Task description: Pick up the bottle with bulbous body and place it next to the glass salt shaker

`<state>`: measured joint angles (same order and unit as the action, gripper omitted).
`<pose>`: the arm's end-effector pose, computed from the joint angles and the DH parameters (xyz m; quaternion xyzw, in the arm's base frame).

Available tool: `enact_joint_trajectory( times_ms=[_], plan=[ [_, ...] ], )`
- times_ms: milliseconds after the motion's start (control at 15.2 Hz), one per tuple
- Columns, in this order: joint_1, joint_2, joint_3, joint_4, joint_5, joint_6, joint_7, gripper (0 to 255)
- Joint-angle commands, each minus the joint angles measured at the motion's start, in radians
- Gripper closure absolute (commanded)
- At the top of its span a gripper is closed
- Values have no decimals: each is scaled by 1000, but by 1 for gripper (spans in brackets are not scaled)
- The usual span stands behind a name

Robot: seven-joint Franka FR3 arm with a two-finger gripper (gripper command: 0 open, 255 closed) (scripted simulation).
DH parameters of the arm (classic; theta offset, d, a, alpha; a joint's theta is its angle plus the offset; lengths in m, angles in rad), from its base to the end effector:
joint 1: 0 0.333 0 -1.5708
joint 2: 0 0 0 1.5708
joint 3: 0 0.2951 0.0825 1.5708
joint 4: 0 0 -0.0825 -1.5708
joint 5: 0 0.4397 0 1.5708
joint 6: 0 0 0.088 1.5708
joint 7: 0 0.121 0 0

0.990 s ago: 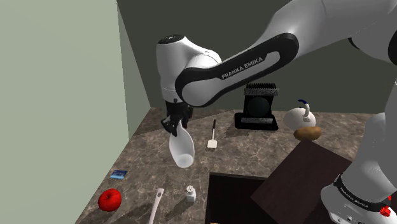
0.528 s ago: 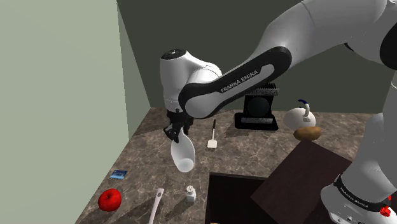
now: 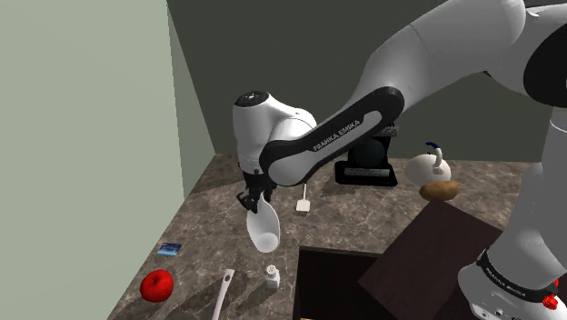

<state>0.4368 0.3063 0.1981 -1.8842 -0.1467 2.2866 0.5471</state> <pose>0.5470 0.3923 0.2931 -0.9948 -0.0829 -0.0589 0.0054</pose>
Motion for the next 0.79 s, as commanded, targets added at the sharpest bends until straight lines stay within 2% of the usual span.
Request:
enact_joint_trajectory(
  times_ms=[0, 726],
  plan=[
    [3, 14, -1, -9, -6, 23, 7, 255],
    [13, 98, -17, -46, -39, 143, 34, 255]
  ],
)
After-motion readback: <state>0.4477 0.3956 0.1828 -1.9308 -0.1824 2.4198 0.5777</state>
